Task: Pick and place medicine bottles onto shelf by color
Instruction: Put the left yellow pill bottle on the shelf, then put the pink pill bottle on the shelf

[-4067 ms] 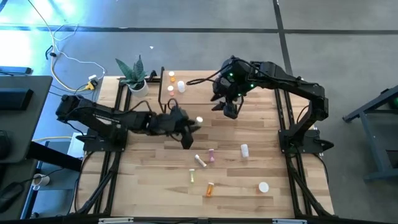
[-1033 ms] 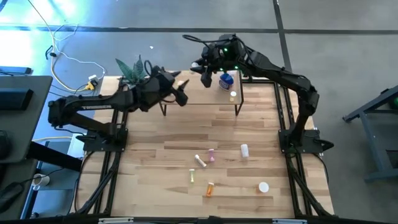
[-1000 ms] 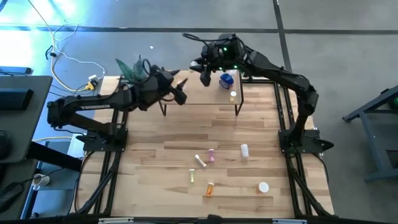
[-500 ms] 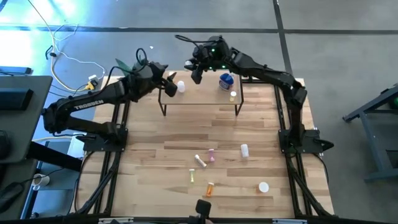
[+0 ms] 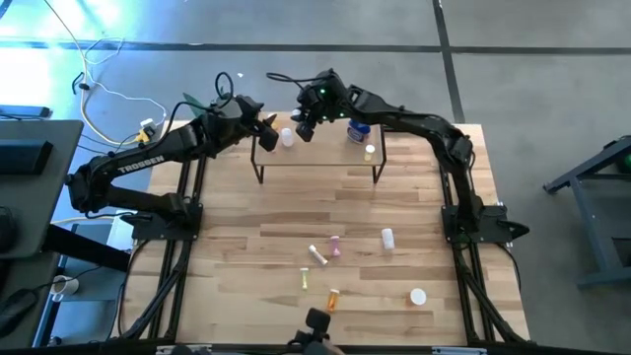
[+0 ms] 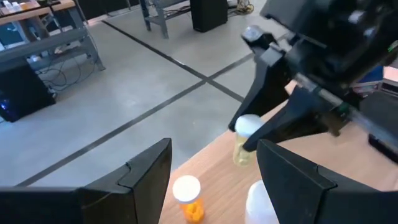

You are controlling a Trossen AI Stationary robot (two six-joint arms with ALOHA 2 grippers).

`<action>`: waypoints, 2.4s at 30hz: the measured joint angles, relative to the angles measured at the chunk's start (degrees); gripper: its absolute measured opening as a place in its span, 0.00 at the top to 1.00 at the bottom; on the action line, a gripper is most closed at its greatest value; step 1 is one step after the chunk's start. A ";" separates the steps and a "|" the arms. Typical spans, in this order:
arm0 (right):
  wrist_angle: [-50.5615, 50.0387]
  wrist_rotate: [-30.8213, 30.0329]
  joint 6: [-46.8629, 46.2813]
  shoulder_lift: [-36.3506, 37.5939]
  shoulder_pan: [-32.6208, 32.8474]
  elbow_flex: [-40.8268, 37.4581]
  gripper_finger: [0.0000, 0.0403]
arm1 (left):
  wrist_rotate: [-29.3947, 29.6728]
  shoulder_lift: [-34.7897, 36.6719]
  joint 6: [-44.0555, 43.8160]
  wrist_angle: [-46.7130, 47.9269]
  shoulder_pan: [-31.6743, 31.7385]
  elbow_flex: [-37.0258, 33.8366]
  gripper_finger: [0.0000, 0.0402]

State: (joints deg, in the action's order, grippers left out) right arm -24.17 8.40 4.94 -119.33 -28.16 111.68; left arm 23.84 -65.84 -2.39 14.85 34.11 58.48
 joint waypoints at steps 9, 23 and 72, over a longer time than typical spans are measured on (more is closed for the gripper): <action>-1.48 -1.62 0.01 -1.57 -0.83 0.00 0.75 | -1.45 -0.02 -1.99 0.42 -0.02 0.00 0.43; -6.38 -2.40 -0.12 -1.41 -0.87 0.01 0.74 | -1.45 -0.02 -2.12 0.42 -0.02 0.00 0.43; -33.81 -2.58 -12.12 18.90 7.42 0.02 0.51 | -8.26 2.56 -4.94 15.63 -18.13 -0.02 0.43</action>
State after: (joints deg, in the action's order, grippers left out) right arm -57.98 5.82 -7.18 -100.44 -20.74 111.70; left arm 15.57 -63.28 -7.33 30.48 15.98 58.46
